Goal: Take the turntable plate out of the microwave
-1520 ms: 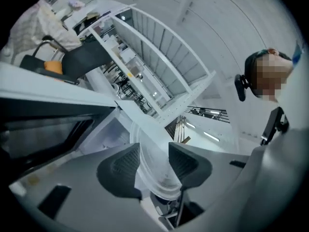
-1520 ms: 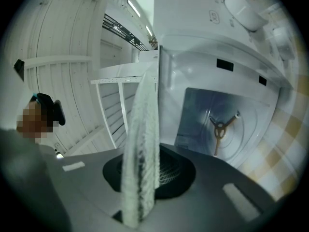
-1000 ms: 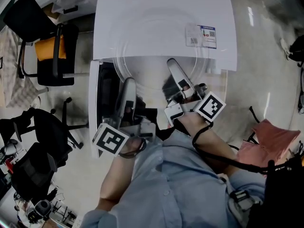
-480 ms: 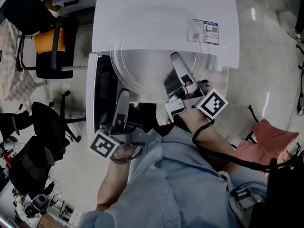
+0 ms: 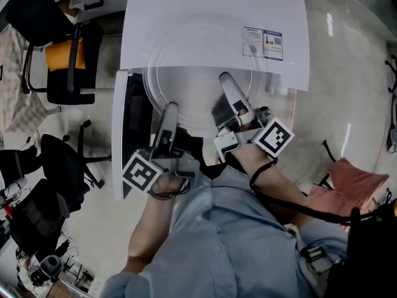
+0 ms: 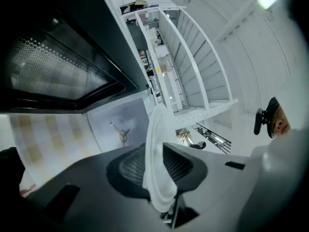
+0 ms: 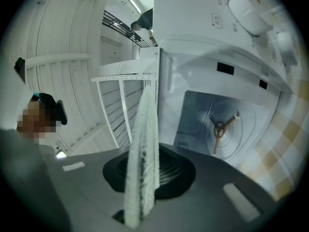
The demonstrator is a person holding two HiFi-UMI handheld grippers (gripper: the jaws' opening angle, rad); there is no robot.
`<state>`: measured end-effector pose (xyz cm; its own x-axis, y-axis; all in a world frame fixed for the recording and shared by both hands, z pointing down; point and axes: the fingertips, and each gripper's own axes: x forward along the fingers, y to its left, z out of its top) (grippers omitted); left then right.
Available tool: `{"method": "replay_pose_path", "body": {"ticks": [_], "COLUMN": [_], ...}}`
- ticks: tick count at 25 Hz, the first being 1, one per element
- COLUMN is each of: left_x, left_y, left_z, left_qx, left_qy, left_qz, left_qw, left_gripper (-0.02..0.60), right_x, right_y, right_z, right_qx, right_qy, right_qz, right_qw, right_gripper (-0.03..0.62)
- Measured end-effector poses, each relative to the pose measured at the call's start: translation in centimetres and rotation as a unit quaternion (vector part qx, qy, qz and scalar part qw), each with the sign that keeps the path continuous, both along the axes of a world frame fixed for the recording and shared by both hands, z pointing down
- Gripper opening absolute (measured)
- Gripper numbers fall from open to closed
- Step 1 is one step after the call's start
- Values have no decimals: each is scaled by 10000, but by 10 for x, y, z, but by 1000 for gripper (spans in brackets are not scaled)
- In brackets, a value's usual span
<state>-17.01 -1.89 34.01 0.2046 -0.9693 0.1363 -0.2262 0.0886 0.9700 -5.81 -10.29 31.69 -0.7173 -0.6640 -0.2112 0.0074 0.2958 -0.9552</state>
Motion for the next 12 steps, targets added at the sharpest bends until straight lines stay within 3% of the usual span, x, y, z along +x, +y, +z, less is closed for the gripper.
{"method": "replay_pose_path", "body": {"ticks": [1, 6, 12], "left_x": [-1, -1, 3], "left_y": [0, 2, 1], "left_z": [3, 3, 1], "left_qx": [-64, -114, -119], "left_qy": [7, 133, 343], "left_qz": [-12, -59, -61], "left_qw": [10000, 9998, 9993], "left_gripper": [81, 74, 67], "right_x": [0, -2, 0], "right_y": [0, 2, 12], "right_z": [0, 1, 4], "right_qx": [-13, -73, -121], "right_qy": [-5, 72, 277], "right_qz": [4, -141, -482], "right_qw": [10000, 9998, 9984], "right_gripper": [32, 40, 98]}}
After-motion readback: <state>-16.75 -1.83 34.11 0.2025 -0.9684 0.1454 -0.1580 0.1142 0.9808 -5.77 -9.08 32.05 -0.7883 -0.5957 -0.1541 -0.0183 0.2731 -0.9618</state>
